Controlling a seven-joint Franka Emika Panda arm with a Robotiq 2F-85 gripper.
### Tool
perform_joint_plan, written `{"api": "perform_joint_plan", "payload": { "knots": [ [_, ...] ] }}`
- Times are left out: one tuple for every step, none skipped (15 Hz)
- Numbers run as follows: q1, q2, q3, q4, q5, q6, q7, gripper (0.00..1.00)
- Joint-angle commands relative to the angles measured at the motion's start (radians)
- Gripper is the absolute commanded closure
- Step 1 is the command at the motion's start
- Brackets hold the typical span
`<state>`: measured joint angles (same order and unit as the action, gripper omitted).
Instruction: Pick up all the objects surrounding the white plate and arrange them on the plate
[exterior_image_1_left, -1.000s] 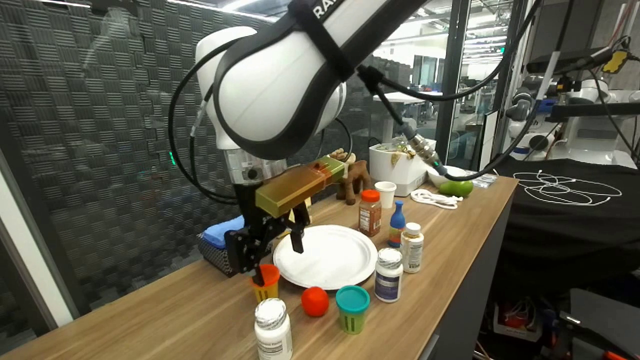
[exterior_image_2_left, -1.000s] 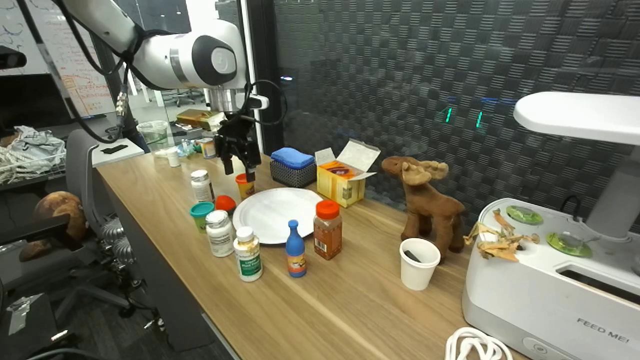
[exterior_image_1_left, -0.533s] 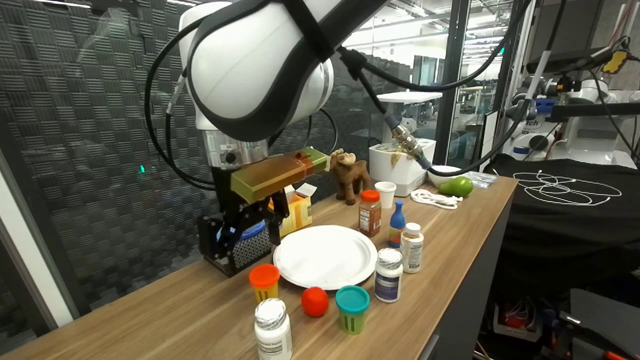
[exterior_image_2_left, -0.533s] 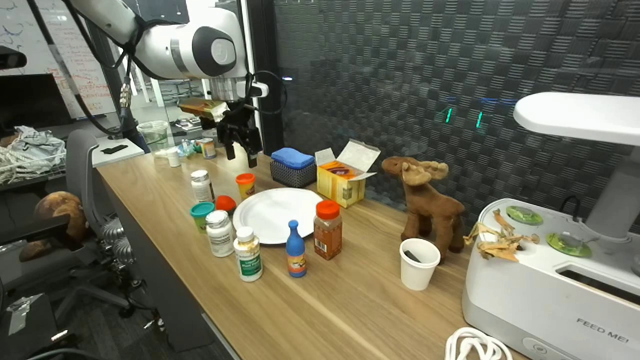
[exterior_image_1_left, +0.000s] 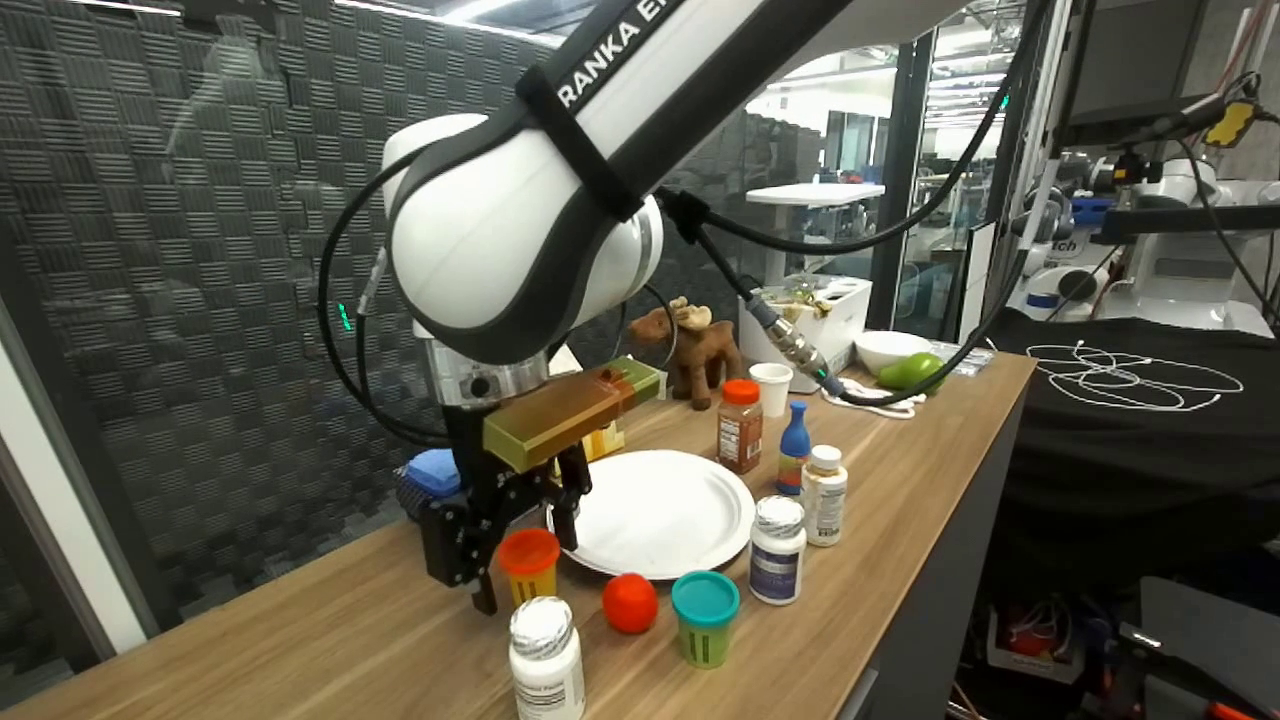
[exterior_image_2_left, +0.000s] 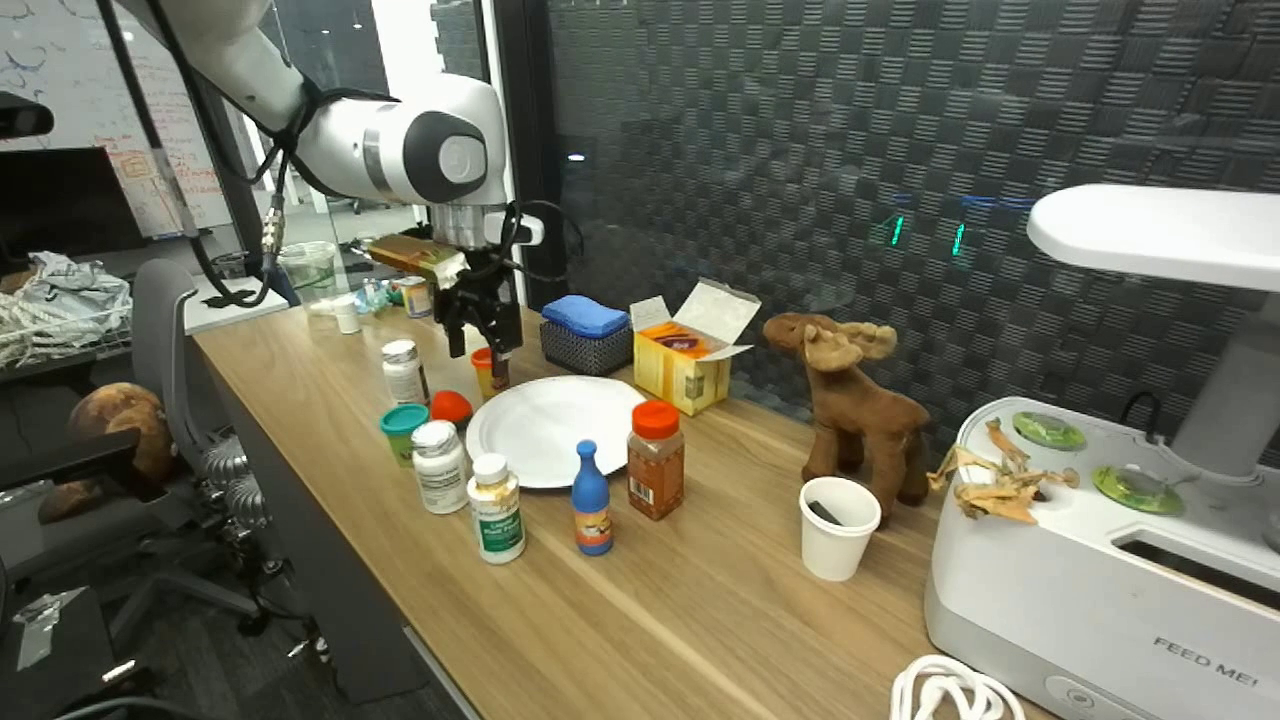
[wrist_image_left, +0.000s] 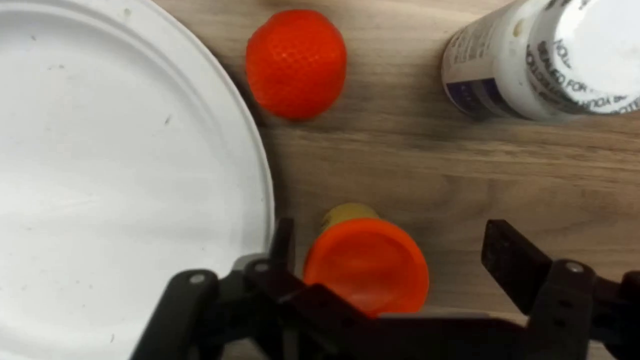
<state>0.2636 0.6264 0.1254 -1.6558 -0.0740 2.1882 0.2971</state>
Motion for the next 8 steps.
{"api": "perform_joint_plan", "payload": {
  "knots": [
    [0.019,0.004,-0.029,0.037,-0.007,-0.002,0.004,0.35],
    [0.023,-0.009,-0.037,0.031,-0.014,0.002,0.015,0.42],
    [0.022,-0.016,-0.039,0.03,-0.011,0.004,0.016,0.5],
    [0.024,-0.028,-0.045,0.026,-0.014,0.008,0.021,0.58],
    [0.026,-0.035,-0.051,0.026,-0.018,0.008,0.026,0.65],
    [0.024,-0.046,-0.051,0.024,-0.014,0.008,0.023,0.71],
    [0.021,-0.055,-0.052,0.024,-0.01,0.01,0.021,0.71],
    [0.02,-0.066,-0.058,0.024,-0.015,0.013,0.024,0.71]
  ]
}}
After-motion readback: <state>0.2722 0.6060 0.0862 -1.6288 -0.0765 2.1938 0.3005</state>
